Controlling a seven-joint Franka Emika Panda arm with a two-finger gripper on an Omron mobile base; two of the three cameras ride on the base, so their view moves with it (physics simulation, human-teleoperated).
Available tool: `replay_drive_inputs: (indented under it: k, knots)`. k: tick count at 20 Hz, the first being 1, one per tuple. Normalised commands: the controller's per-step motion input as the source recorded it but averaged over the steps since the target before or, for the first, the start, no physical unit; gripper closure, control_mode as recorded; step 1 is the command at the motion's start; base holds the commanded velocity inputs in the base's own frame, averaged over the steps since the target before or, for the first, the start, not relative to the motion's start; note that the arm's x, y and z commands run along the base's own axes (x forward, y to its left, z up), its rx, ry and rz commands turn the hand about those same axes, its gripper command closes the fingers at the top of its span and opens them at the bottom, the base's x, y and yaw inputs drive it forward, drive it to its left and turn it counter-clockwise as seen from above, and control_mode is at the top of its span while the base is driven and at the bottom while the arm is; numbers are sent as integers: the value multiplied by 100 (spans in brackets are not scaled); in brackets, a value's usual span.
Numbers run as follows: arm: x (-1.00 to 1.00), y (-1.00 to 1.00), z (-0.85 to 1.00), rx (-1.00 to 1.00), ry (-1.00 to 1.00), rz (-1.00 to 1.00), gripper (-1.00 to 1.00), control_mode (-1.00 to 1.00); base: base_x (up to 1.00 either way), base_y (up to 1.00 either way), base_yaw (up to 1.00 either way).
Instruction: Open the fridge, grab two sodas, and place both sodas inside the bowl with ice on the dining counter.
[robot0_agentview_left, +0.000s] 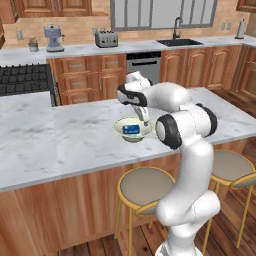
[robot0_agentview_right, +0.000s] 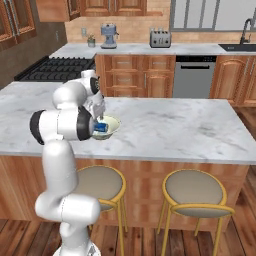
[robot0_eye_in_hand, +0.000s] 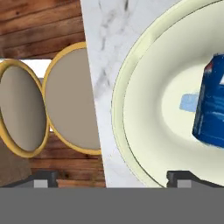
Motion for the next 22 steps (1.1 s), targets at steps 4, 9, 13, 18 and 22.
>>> replay_drive_inputs:
  k: [4,9,13,18,22]
  knots:
    - [-100,-29,12,11,-2,-20,-100,-100,0,0,0]
    - [-97,-19,9,19,0,-38,-100,-100,0,0,0]
    - [-80,-2,6,16,0,-48,-100,-100,0,0,0]
    - [-69,0,3,13,-1,-53,-100,-100,0,0,0]
    - [-70,0,0,2,-14,-45,-100,-100,0,0,0]
